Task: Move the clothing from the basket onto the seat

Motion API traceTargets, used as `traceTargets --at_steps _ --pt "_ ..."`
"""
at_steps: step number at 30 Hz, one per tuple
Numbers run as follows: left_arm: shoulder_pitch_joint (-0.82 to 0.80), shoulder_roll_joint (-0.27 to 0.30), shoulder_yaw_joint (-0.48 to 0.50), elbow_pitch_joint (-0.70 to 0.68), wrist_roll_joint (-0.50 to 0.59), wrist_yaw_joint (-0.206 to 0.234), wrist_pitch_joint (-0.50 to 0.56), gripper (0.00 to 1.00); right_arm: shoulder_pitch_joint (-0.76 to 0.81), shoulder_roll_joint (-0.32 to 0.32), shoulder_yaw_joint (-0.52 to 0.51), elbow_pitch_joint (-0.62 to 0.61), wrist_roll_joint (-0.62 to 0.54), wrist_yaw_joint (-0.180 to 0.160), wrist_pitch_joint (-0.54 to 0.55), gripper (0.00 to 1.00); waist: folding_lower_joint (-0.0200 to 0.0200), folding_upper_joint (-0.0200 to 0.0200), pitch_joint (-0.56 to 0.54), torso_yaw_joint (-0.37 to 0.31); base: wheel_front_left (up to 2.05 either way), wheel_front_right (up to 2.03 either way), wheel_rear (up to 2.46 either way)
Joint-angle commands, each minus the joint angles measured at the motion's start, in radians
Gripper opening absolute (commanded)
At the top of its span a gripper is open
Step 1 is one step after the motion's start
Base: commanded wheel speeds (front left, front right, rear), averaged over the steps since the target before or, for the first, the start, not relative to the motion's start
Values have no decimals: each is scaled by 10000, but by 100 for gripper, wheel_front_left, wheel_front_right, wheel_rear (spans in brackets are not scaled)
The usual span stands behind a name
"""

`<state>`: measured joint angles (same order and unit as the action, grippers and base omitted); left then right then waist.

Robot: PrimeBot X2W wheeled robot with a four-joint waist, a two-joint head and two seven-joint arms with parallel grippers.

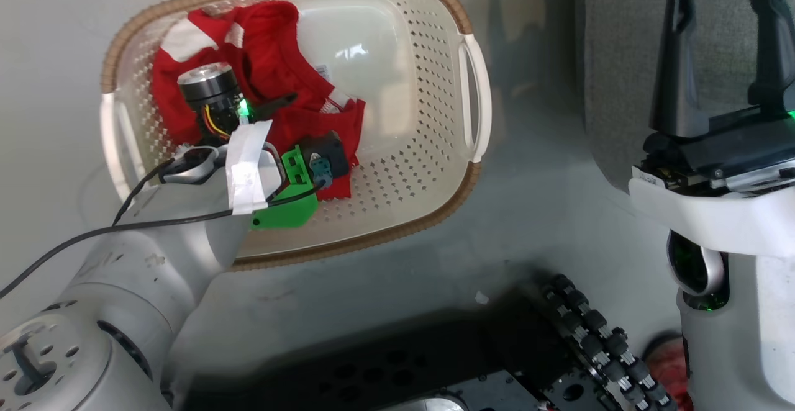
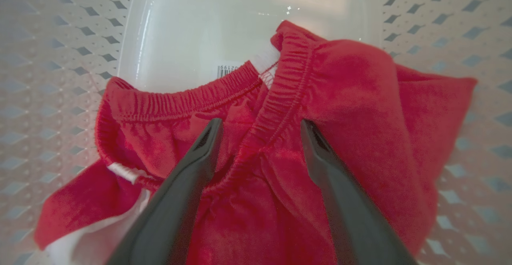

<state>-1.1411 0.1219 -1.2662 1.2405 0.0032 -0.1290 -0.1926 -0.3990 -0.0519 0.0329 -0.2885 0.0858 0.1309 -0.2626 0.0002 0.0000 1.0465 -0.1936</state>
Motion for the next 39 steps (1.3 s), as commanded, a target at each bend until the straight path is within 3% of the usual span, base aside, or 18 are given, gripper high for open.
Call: traceTargets --at_steps 1,15,17,18,28,32,39 --pt "-243 34 -29 113 65 -16 97 100 -124 11 10 -170 88 -5 -33 100 -2 0 567 -468 0 0 0" --pt "-375 -183 -102 451 421 217 1632 100 435 14 45 -777 254 -3 -33 100 -2 0 718 -489 0 0 0" --pt "-329 -179 -56 459 294 218 1782 37 481 14 41 -803 262 -3 -33 100 -2 0 706 -501 0 0 0" --pt "-315 -168 -42 458 261 251 1772 0 487 14 42 -819 265 -3 -33 100 -2 0 700 -508 0 0 0" --pt "-449 -254 295 461 -237 828 712 0 222 15 141 -870 211 -3 -33 100 -2 0 678 -420 0 0 0" --pt "-212 -420 1265 320 -1313 900 2 0 -33 12 162 -772 261 -3 -33 100 -2 0 475 -356 0 0 0" --pt "627 -652 2706 -262 -3090 732 -665 0 154 6 262 -265 149 -3 -33 100 -2 0 -1047 31 0 0 0"
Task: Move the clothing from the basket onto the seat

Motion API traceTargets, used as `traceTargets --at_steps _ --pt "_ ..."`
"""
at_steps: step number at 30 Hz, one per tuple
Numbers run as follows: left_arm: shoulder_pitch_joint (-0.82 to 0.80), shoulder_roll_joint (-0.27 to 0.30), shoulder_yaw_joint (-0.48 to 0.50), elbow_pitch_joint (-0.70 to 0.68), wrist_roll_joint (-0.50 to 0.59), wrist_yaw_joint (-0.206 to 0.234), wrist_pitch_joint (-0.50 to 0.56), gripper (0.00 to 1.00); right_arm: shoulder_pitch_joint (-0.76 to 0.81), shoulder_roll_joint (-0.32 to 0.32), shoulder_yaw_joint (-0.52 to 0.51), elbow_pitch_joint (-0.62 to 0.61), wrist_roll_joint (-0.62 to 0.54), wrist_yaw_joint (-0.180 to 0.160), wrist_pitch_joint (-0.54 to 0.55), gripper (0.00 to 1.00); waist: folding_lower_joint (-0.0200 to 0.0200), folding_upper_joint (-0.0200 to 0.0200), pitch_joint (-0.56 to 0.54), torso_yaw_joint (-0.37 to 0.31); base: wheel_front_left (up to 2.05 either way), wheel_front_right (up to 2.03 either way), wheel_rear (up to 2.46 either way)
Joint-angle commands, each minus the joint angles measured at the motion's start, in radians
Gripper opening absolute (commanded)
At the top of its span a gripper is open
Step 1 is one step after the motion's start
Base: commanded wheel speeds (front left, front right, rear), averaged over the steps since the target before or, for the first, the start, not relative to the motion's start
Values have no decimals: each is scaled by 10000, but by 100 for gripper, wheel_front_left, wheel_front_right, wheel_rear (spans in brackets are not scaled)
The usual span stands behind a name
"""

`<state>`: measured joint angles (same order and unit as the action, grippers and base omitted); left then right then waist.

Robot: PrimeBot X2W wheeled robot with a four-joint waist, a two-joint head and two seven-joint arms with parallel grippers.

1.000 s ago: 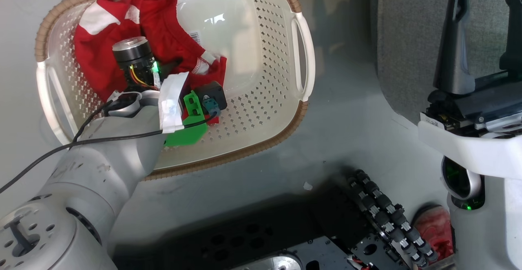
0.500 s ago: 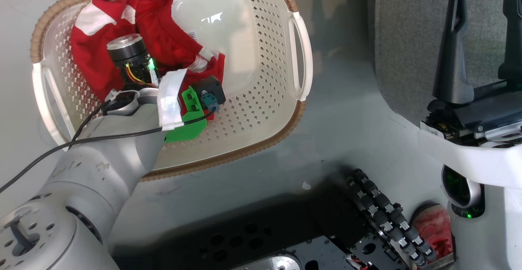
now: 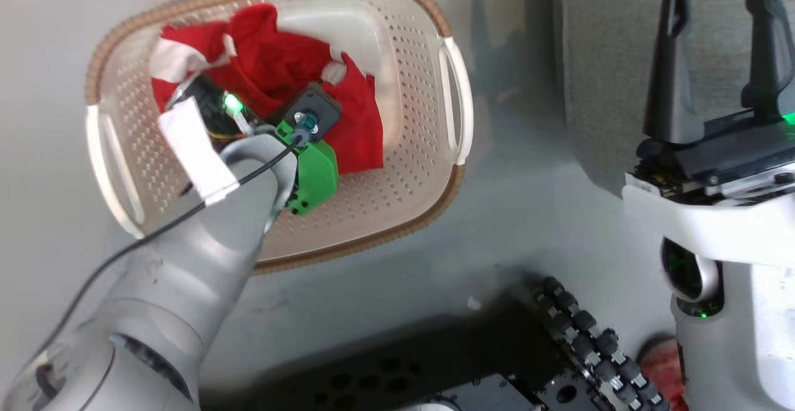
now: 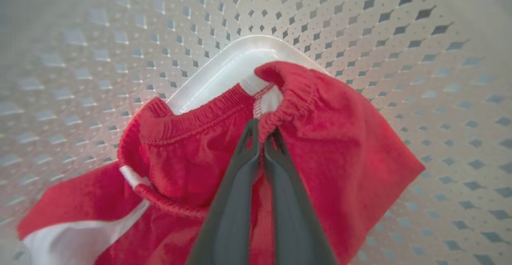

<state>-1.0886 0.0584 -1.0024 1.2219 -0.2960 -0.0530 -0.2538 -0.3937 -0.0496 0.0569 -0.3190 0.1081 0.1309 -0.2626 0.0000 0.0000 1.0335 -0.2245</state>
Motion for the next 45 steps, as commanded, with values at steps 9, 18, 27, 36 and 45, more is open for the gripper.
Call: traceTargets --at_steps 9,18,27,36,45 --pt "1799 -43 1304 -1640 -1226 107 -113 0 787 -123 252 958 -459 -3 -31 100 0 0 -3500 738 0 0 0" --pt "4163 123 2532 -3678 -1362 332 -115 0 2145 -274 490 2151 -271 -3 -31 100 0 0 -6683 1054 0 0 0" --pt "6444 240 4153 -6157 -1033 741 -106 0 3419 -444 877 3112 -40 -3 -33 100 0 0 -9176 1090 0 0 0" --pt "7987 224 5334 -8549 -659 801 -106 0 4162 -504 1336 3513 125 -3 -33 100 0 0 -10418 937 0 0 0" --pt "8150 134 5444 -9949 -489 607 -106 0 4350 -538 1726 3584 111 -3 -33 100 0 0 -10846 936 0 0 0"
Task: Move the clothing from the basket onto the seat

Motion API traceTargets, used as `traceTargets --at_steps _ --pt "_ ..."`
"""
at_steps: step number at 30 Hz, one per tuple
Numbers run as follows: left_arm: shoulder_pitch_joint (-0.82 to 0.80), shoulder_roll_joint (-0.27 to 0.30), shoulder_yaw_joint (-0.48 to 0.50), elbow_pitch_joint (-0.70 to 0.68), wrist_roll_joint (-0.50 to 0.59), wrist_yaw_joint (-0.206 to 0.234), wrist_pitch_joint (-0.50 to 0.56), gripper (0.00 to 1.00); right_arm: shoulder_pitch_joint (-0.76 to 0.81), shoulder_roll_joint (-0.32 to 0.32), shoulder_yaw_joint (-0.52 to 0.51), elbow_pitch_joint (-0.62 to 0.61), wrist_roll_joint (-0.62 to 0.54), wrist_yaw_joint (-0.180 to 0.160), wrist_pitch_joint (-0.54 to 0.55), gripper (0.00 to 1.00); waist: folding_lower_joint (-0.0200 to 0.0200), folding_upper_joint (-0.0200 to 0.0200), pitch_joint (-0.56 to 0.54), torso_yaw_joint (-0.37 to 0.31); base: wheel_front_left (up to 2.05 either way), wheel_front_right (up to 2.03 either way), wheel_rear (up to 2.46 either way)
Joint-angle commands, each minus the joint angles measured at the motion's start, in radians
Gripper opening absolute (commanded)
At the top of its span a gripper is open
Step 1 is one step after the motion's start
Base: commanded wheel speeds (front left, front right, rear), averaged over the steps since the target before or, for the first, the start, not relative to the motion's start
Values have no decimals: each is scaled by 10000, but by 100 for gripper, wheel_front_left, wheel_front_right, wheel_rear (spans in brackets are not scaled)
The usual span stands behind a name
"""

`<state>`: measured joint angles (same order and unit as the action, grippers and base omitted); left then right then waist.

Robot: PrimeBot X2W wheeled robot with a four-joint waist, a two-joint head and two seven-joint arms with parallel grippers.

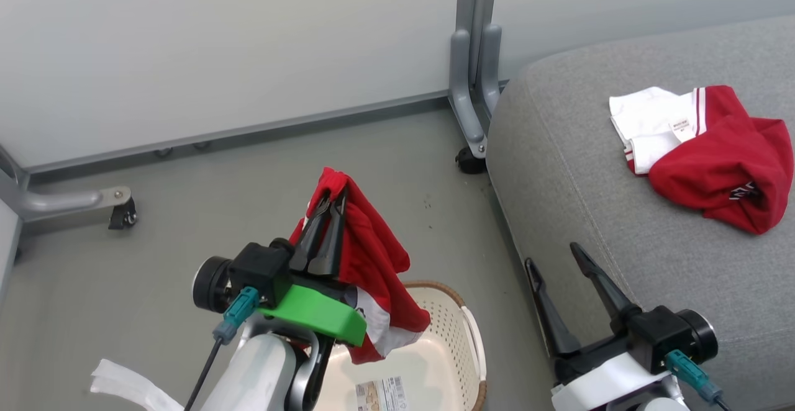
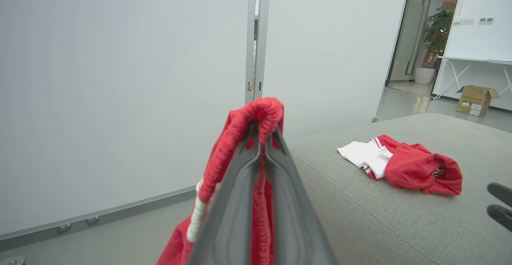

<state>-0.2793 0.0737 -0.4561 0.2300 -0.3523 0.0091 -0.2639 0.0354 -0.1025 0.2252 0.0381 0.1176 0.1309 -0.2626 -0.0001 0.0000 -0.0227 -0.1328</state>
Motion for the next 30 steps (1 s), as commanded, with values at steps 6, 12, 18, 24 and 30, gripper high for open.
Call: traceTargets --at_steps 6,12,18,24,30 --pt "-311 -105 -390 -514 -53 -60 270 0 -339 24 704 17 157 -3 -31 100 1 0 -225 51 0 0 0" --pt "-664 -195 -1016 -940 -456 -78 587 0 -915 119 1763 87 440 -3 -33 100 1 0 -83 108 0 0 0" --pt "-996 -226 -2196 -1572 -1223 52 928 0 -1266 316 2036 497 702 -3 -31 100 1 0 73 147 0 0 0" --pt "-1599 -224 -3169 -2479 -1810 425 1202 0 -1381 300 2104 1457 577 -3 -31 100 1 0 252 188 0 0 0" --pt "-2084 -134 -3401 -2499 -1586 728 1427 0 -1156 251 2192 1927 823 -3 -33 0 1 0 342 220 0 0 0"
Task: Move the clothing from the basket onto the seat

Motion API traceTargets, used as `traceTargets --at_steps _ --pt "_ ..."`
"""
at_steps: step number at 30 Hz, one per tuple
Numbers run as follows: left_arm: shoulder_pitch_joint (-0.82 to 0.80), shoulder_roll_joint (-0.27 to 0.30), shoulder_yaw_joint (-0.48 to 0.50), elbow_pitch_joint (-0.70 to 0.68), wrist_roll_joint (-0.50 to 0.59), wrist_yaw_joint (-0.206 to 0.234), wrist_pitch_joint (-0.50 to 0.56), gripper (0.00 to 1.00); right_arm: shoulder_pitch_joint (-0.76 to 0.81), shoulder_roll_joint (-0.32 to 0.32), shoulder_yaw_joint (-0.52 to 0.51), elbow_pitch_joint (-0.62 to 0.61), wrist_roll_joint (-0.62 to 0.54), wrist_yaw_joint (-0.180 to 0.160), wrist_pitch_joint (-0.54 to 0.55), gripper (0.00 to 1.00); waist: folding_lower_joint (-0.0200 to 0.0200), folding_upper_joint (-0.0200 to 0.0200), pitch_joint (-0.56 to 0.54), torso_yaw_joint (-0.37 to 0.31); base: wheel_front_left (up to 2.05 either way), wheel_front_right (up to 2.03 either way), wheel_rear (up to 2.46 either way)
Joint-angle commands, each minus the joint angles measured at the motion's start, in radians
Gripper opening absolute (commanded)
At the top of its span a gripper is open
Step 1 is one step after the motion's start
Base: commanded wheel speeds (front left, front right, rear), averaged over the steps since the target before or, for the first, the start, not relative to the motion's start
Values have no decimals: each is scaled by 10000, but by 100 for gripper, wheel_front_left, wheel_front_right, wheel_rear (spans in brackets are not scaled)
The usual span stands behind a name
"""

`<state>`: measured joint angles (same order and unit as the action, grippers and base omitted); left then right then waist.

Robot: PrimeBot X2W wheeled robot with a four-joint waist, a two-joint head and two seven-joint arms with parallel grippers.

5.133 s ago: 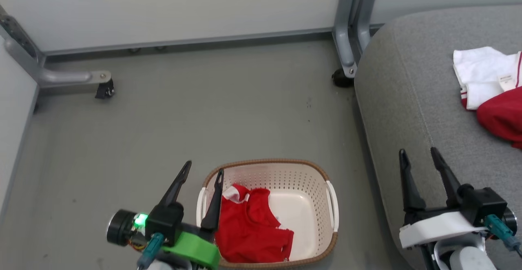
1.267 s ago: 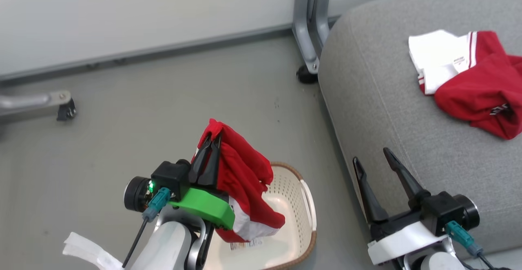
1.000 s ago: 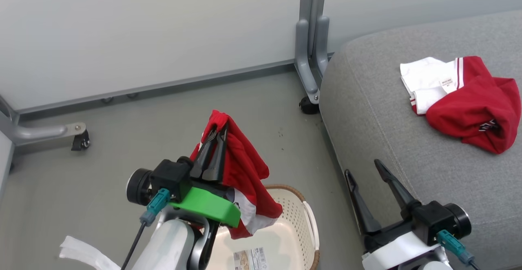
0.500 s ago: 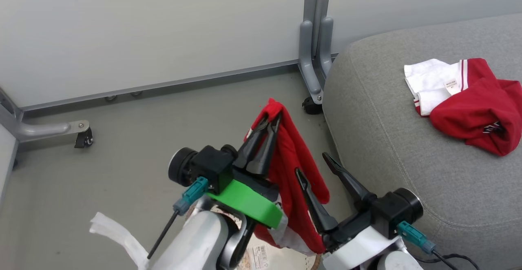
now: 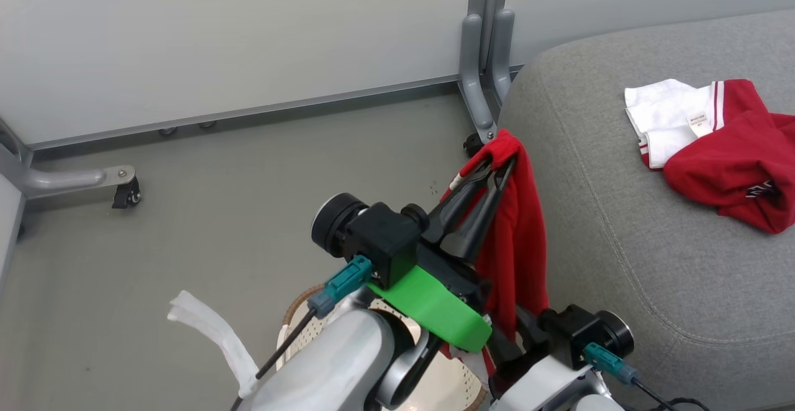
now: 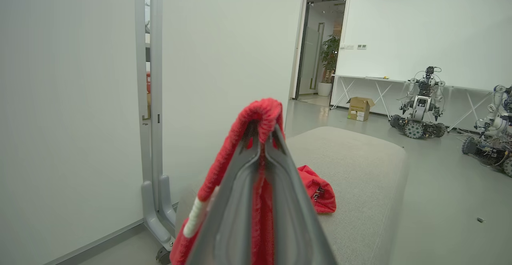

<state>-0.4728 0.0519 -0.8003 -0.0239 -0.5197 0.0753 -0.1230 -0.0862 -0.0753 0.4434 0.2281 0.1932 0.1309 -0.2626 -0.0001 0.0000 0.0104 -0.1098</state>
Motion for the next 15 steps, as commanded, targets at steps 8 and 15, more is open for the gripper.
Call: traceTargets --at_steps 8,15 --pt "49 498 -31 1553 196 34 14 0 201 -152 6 -55 347 -3 -33 0 1 0 67 -160 0 0 0" --pt "144 476 -175 2488 88 11 18 33 305 -208 -66 -145 358 -3 -33 0 1 0 23 -245 0 0 0"
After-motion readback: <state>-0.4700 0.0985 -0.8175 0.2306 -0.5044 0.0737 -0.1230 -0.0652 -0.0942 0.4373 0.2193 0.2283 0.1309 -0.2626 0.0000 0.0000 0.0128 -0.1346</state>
